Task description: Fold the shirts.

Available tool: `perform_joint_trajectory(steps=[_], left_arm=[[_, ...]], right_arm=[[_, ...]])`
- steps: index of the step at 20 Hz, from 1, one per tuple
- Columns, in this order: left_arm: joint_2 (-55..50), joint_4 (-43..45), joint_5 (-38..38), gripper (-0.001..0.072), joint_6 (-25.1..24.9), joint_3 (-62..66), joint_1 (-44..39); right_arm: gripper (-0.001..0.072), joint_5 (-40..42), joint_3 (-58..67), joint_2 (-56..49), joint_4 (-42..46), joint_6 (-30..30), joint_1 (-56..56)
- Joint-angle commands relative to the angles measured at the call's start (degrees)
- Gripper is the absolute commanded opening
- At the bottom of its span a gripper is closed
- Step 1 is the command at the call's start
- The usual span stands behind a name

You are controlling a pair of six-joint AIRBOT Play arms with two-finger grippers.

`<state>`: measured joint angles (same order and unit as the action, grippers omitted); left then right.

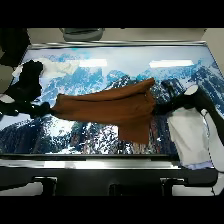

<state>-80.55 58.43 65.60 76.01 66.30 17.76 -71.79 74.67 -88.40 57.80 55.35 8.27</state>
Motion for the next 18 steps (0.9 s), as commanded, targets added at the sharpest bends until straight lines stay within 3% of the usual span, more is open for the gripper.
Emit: perform_joint_trajectory(steps=[1,4,7,13,18], left_arm=[[11.0,0.0,-0.6,0.0023,1.0,11.8,0.0],[22.9,0.1,-4.1,0.0024,5.0,28.4,0.0],[31.5,0.7,-7.5,0.0023,8.1,39.5,0.0],[40.8,5.0,-7.0,0.0023,13.0,42.1,0.1],[36.2,10.8,6.6,0.0023,12.8,41.8,0.1]], right_arm=[[0.0044,5.4,12.7,12.1,3.9,-6.5,0.1],[0.0044,17.3,25.8,26.2,12.5,-6.1,0.1],[0.0044,22.4,30.6,37.7,19.6,-3.3,0.1],[0.0044,18.6,30.6,47.4,22.4,-0.2,0.1],[0.0044,10.9,30.6,44.0,22.7,4.1,0.1]])
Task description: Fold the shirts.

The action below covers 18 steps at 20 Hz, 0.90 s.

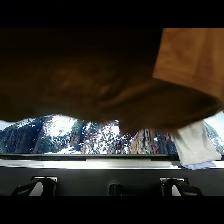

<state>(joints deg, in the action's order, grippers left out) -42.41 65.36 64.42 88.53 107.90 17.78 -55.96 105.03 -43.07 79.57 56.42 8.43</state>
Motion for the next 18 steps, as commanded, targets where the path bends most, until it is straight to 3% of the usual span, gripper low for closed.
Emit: perform_joint_trajectory(steps=[1,5,8,10,13,16,18], left_arm=[[-4.3,4.4,10.9,0.0024,-0.3,-0.4,0.0],[-16.4,4.3,15.2,0.0023,-3.0,-11.2,-0.4],[-26.5,4.3,11.1,0.0023,-4.9,-23.9,-0.4],[-35.1,4.3,4.4,0.0024,-6.1,-28.2,-0.4],[-49.8,0.6,-0.8,0.0025,-6.3,-25.0,-0.4],[-59.7,-5.1,-2.5,0.0025,-6.4,-17.9,-0.5],[-63.3,-7.6,-4.0,0.0025,-8.8,-14.3,-1.3]], right_arm=[[0.0044,-8.9,0.2,-4.0,0.8,3.4,0.0],[0.0044,-24.7,0.1,-21.4,0.0,2.7,0.0],[0.0043,-26.7,-0.5,-38.2,-2.8,2.7,-1.4],[0.0044,-20.2,-0.5,-49.0,-2.9,3.0,-4.3],[0.0044,-5.6,-0.5,-59.8,-5.9,8.9,-6.4],[0.0044,5.6,-0.5,-63.5,-8.0,13.6,-6.2],[0.0044,8.2,-0.5,-64.6,-7.9,13.7,-6.1]])
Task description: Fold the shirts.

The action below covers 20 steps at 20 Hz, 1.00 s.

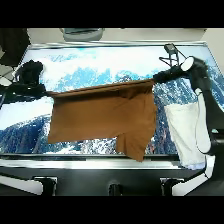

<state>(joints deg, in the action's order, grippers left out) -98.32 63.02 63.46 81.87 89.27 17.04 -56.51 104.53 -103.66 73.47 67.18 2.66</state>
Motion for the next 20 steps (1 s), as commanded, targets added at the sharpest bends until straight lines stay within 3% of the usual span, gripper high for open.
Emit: perform_joint_trajectory(steps=[1,6,7,8,9,12,14,16,20], left_arm=[[-8.5,-5.5,-3.9,0.0025,-2.2,5.2,-1.2],[-10.0,-6.4,-5.1,0.0035,-1.9,5.3,-3.3],[-9.7,-6.7,-3.4,0.0157,-1.9,5.9,-3.0],[-9.5,-6.5,0.0,0.0371,-1.7,7.5,-2.2],[-9.3,-5.6,5.3,0.0461,-0.4,10.0,-0.9],[-7.0,3.1,22.7,0.0460,2.2,14.3,3.5],[-3.3,9.6,29.4,0.0460,2.1,10.3,5.4],[2.6,10.1,28.6,0.0460,1.2,-0.7,6.8],[13.7,9.3,21.2,0.0460,-4.0,-25.5,8.3]], right_arm=[[0.0045,8.6,0.0,-4.6,-1.9,3.0,-0.4],[0.0072,3.1,0.0,-7.0,-3.2,3.0,-0.8],[0.0212,1.8,0.2,-6.6,-3.9,3.0,-0.5],[0.0390,-0.7,0.7,-5.7,-4.5,2.9,0.1],[0.0472,-5.2,1.5,-4.0,-4.6,2.2,1.0],[0.0502,-24.0,2.0,1.4,-4.5,-3.3,5.6],[0.0505,-35.8,1.2,3.2,-2.4,-5.3,7.6],[0.0504,-41.1,-1.4,4.3,0.2,-7.3,7.8],[0.0504,-41.6,-7.8,7.0,-0.6,-9.3,7.8]])
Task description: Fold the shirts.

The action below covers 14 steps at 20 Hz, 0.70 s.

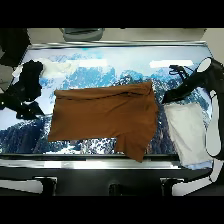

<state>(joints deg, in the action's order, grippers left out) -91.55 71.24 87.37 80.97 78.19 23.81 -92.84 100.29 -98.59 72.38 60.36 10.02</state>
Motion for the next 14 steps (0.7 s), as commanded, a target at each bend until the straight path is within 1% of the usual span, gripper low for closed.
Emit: perform_joint_trajectory(steps=[1,3,6,9,11,12,13,14], left_arm=[[8.6,0.1,-4.6,0.0459,-4.0,-18.6,2.2],[10.0,-2.7,-6.9,0.0457,-6.6,-23.5,3.0],[9.9,-3.2,-9.7,0.0440,-7.1,-26.3,2.5],[9.9,-3.3,-11.5,0.0439,-7.4,-28.3,2.5],[9.9,-3.8,-14.0,0.0437,-7.5,-29.4,2.5],[9.9,-4.4,-15.4,0.0372,-7.5,-29.7,2.5],[9.9,-5.2,-16.7,0.0356,-7.5,-30.0,2.5],[9.8,-6.2,-17.5,0.0312,-7.5,-30.3,2.5]], right_arm=[[0.0504,-5.2,-4.5,2.6,0.5,-3.0,0.4],[0.0504,-4.5,-6.0,3.8,0.4,-3.0,0.4],[0.0503,-4.5,-6.2,4.6,0.2,-3.2,0.4],[0.0503,-4.5,-6.2,5.2,0.2,-3.2,0.4],[0.0503,-4.6,-6.2,5.5,0.3,-3.2,0.4],[0.0503,-4.7,-6.1,5.7,0.3,-3.2,0.4],[0.0503,-4.7,-6.2,6.0,0.3,-3.2,0.4],[0.0503,-4.7,-6.1,6.3,0.3,-3.2,0.4]])
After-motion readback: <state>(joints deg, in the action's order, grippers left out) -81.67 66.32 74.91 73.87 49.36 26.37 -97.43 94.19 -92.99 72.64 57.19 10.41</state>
